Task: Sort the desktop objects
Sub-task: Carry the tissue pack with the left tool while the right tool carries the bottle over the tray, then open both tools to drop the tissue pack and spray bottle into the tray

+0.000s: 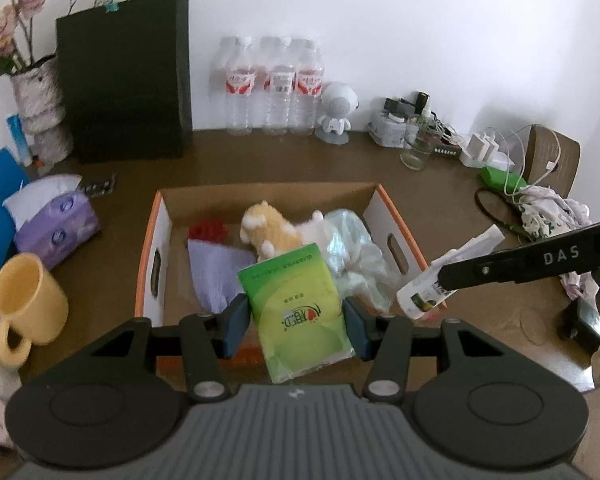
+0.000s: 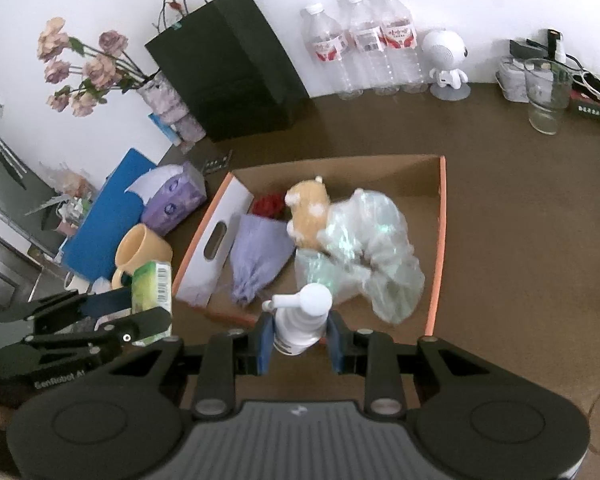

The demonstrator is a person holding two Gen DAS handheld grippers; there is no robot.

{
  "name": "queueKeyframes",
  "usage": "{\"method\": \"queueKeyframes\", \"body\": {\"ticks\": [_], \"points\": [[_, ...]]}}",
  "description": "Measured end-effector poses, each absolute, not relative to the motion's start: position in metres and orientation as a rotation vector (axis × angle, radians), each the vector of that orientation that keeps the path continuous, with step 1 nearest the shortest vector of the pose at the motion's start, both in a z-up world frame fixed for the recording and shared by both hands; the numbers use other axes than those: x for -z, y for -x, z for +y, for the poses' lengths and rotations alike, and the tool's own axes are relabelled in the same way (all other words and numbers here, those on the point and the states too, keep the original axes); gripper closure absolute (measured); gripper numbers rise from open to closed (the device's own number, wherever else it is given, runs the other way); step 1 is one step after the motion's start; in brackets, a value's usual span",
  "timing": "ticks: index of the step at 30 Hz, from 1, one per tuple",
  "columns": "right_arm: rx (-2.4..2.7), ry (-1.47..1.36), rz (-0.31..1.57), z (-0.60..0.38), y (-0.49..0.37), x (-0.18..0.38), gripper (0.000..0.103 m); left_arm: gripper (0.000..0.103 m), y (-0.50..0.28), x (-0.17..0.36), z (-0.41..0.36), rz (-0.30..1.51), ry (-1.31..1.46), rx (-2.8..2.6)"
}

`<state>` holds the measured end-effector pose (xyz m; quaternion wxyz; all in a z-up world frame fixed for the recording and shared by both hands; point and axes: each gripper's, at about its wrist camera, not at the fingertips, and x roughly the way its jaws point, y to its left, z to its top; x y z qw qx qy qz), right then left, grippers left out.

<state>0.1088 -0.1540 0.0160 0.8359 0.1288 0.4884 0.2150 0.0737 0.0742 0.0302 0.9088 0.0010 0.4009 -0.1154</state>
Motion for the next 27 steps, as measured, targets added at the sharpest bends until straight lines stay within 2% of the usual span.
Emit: {"method": "queueKeyframes", "body": {"ticks": [6,14,27], "points": [[-0.434,-0.262,0.999,-0.147,-0.150,-0.009,0.076,0.051,-0.117,-0.021,0.070,0.835,-0.012,0.230],[-0.382,-0.251,1.059,-0.132,-0.184,0.040,0.076,0.051,-0.178,0.023,0.064,0.932,-0.048,0.199],[-0.377,-0.093,1.170,-0.106,-0.195,0.093,0.076,0.051,-0.201,0.091,0.055,1.079,-0.138,0.171]]}}
